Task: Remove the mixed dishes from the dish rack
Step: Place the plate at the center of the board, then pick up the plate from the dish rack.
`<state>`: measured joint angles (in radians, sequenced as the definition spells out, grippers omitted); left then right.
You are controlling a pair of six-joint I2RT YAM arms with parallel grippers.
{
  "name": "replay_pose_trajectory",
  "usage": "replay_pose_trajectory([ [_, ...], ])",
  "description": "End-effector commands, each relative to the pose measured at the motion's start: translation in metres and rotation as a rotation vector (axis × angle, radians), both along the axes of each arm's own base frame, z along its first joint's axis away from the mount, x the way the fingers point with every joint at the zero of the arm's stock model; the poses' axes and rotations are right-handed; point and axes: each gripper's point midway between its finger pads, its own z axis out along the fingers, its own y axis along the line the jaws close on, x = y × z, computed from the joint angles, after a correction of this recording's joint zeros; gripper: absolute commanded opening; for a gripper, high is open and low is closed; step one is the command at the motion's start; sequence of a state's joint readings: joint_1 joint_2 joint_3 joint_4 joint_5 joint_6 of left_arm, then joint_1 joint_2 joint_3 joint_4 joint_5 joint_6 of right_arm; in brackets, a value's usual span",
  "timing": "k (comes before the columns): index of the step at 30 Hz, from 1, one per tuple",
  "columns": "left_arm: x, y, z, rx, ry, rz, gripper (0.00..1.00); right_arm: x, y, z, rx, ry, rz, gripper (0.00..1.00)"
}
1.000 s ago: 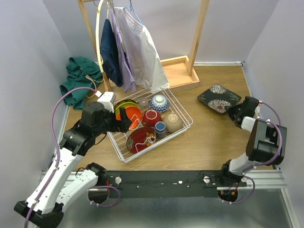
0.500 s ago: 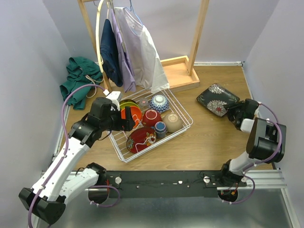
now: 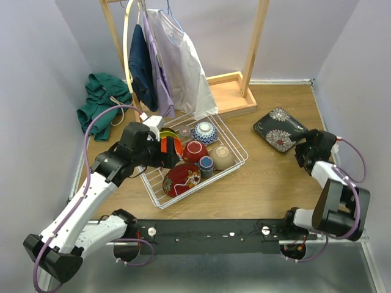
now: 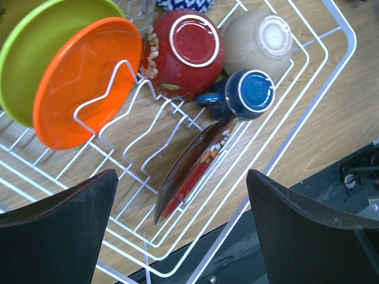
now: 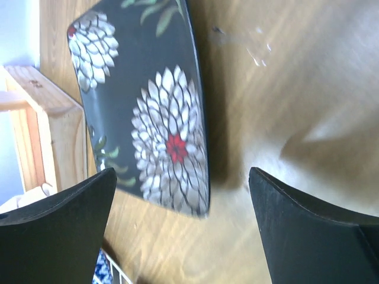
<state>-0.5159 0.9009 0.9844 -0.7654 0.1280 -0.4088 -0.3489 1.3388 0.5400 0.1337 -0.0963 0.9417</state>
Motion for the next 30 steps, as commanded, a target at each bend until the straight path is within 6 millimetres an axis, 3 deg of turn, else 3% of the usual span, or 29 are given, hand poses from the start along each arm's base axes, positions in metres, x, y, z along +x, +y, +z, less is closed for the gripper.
replay_pose_trajectory([
  [1,-0.003,-0.01,0.009,0.027,-0.008,-0.055,0.99,-0.041,0.009,-0.012,-0.011,0.12,0.01,1.0],
  [11,-0.003,-0.018,-0.002,0.232,-0.047,-0.098,0.96,-0.062,0.05,0.013,-0.144,0.088,0.322,1.0],
  [15,-0.004,-0.027,-0.017,0.361,-0.049,-0.166,0.93,-0.06,0.062,0.033,-0.19,0.041,0.408,1.0],
  [20,-0.002,-0.022,-0.038,0.512,-0.035,-0.244,0.87,-0.059,0.067,0.052,-0.236,-0.001,0.456,1.0],
  [25,-0.014,-0.037,-0.054,0.49,0.015,-0.391,0.78,-0.065,0.073,0.049,-0.225,0.001,0.477,1.0],
  [30,-0.013,-0.038,-0.068,0.522,0.042,-0.412,0.67,-0.069,0.078,0.044,-0.215,0.008,0.493,1.0],
])
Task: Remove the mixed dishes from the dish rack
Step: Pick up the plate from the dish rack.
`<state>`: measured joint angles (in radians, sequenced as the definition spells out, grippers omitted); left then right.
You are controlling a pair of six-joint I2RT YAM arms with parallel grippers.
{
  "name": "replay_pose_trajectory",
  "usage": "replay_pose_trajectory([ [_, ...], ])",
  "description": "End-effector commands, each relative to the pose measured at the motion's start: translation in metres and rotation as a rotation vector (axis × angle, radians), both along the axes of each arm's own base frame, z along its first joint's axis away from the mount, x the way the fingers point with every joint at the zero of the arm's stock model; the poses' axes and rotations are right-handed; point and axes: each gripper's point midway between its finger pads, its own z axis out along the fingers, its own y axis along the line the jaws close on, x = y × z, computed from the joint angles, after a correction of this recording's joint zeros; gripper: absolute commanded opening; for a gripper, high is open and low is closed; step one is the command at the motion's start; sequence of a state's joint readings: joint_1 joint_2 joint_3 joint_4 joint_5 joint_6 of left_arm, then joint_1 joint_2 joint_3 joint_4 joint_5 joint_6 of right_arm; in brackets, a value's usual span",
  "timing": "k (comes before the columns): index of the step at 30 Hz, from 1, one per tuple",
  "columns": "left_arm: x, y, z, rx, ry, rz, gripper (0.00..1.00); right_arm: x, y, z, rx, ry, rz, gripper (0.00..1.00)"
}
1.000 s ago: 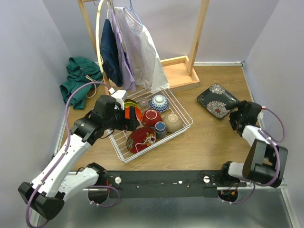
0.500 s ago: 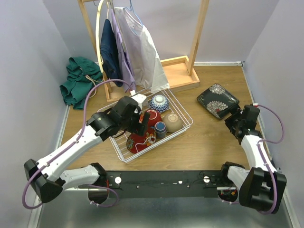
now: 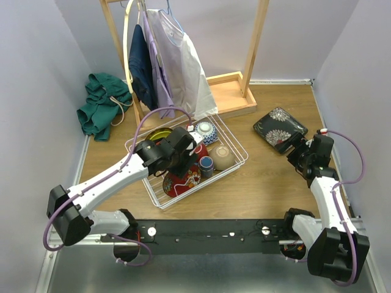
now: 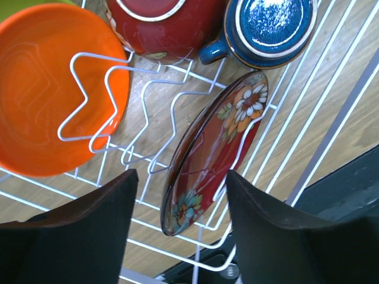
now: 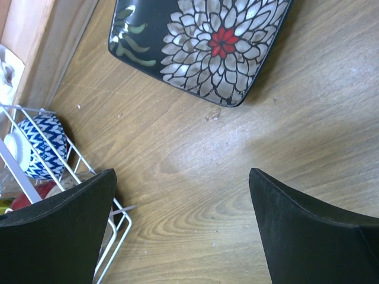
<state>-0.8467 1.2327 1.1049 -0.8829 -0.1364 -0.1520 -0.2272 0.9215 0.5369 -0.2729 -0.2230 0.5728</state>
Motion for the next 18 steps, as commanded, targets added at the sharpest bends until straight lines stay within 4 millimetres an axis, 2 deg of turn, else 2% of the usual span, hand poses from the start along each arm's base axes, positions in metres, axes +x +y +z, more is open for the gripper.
replay_pose_trajectory([
  [1,-0.002,-0.002,-0.015,0.035,0.032,-0.059,0.65,-0.007,0.009,-0.004,0.004,0.021,0.049,1.0],
  [2,-0.001,-0.001,-0.017,0.045,0.033,-0.054,0.61,-0.007,0.011,-0.004,0.005,0.022,0.053,1.0],
  [6,0.004,-0.001,-0.025,0.081,0.042,-0.03,0.54,-0.005,0.014,-0.003,0.012,0.018,0.066,1.0],
  [9,0.007,0.0,-0.028,0.092,0.038,-0.02,0.45,-0.002,0.015,-0.001,0.013,0.012,0.073,1.0],
  [13,0.006,-0.001,-0.027,0.093,0.045,-0.018,0.36,-0.001,0.018,-0.003,0.017,0.019,0.086,1.0],
  [14,0.005,0.001,-0.027,0.098,0.051,-0.017,0.3,-0.001,0.02,-0.003,0.016,0.02,0.091,1.0],
  [18,0.002,0.004,-0.02,0.093,0.043,-0.017,0.19,0.0,0.024,-0.004,0.023,0.016,0.115,1.0],
])
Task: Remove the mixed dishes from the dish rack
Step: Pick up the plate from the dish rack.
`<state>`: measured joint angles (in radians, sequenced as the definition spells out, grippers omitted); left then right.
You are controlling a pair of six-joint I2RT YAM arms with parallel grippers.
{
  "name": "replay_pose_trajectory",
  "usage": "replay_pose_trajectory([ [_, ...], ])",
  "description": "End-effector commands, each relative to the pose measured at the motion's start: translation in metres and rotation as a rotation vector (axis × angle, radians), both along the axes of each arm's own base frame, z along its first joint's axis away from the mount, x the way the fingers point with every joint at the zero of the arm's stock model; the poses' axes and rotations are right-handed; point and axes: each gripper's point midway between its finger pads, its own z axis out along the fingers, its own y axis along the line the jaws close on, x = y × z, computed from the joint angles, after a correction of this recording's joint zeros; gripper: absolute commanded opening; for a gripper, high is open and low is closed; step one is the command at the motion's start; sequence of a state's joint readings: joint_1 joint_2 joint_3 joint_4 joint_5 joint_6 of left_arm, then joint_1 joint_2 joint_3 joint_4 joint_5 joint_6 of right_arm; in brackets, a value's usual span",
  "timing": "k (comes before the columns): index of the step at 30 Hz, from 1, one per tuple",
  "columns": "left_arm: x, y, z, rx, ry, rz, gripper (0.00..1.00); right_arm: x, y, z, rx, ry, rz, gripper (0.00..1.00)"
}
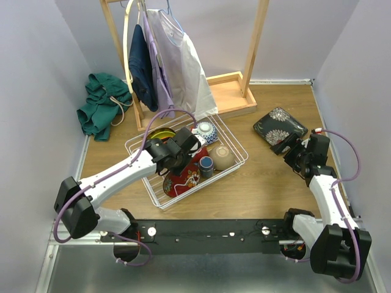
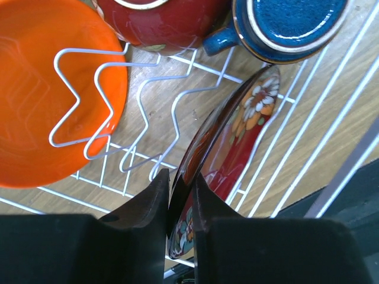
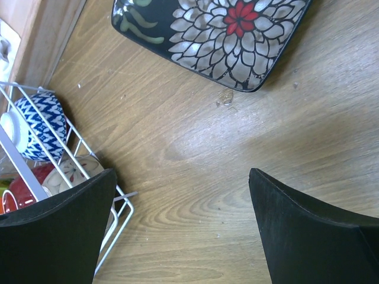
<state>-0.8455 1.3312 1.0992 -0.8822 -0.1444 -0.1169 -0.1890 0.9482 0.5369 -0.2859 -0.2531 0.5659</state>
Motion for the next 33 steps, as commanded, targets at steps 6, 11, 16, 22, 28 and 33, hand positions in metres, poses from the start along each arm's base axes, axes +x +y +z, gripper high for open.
replay_pose_trajectory([
  [6,-0.003,0.009,0.026,-0.012,-0.04,-0.002,0.08,0.004,0.01,0.003,0.018,-0.021,0.056,1.0],
  [11,-0.003,0.014,0.047,-0.008,-0.067,-0.005,0.01,0.005,0.012,0.004,0.026,-0.026,0.062,1.0],
  [16,-0.005,0.017,0.066,-0.018,-0.088,-0.006,0.0,0.003,0.013,0.002,0.032,-0.027,0.062,1.0],
  [22,-0.006,0.023,0.082,-0.009,-0.116,-0.008,0.0,0.002,0.014,0.0,0.037,-0.022,0.06,1.0],
  [28,-0.005,0.031,0.11,-0.008,-0.168,-0.008,0.0,0.004,0.015,0.004,0.037,-0.034,0.068,1.0],
  [33,-0.004,0.042,0.125,0.014,-0.205,0.005,0.0,0.007,0.016,0.013,0.029,-0.059,0.09,1.0],
])
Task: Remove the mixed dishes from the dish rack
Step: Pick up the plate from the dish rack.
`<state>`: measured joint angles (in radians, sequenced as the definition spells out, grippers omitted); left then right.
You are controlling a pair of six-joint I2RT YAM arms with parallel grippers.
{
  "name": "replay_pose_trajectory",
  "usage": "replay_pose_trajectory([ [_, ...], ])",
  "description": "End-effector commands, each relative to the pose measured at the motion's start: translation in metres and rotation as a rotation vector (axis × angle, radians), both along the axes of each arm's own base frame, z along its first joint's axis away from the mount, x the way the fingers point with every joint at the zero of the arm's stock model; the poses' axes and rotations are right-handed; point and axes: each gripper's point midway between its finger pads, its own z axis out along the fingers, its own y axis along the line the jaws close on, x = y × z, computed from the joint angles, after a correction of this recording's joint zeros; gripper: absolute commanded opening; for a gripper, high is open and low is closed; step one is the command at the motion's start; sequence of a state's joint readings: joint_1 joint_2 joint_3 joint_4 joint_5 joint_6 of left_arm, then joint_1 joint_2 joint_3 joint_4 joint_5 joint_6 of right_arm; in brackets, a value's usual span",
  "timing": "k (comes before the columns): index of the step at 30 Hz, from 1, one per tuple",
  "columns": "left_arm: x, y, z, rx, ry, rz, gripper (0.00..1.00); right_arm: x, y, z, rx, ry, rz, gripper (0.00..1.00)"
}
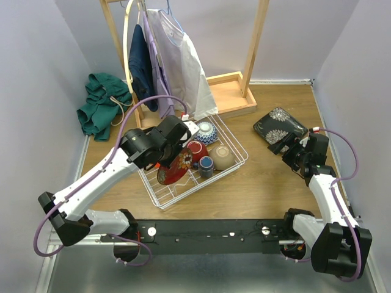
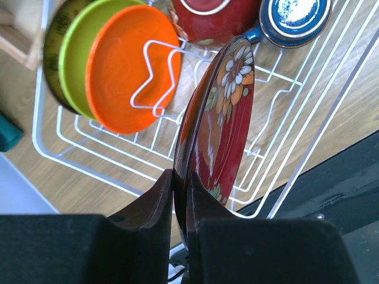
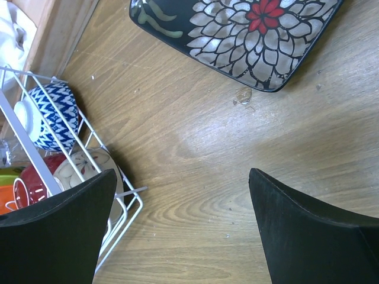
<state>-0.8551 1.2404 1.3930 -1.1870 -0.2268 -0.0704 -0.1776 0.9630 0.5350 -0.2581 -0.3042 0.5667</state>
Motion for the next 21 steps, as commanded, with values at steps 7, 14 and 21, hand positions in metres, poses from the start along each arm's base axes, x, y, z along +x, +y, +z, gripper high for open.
replay_pose_trajectory([
  [7,0.012,0.01,0.047,-0.064,-0.134,0.072,0.0,0.009,0.027,0.032,0.06,-0.142,0.172,0.99],
  [14,0.032,-0.023,0.065,-0.341,-0.13,0.164,0.0,0.006,0.052,0.056,0.125,-0.246,0.317,0.97],
  [21,0.047,-0.05,0.076,-0.579,-0.104,0.24,0.0,0.0,0.075,0.08,0.167,-0.324,0.444,0.97],
])
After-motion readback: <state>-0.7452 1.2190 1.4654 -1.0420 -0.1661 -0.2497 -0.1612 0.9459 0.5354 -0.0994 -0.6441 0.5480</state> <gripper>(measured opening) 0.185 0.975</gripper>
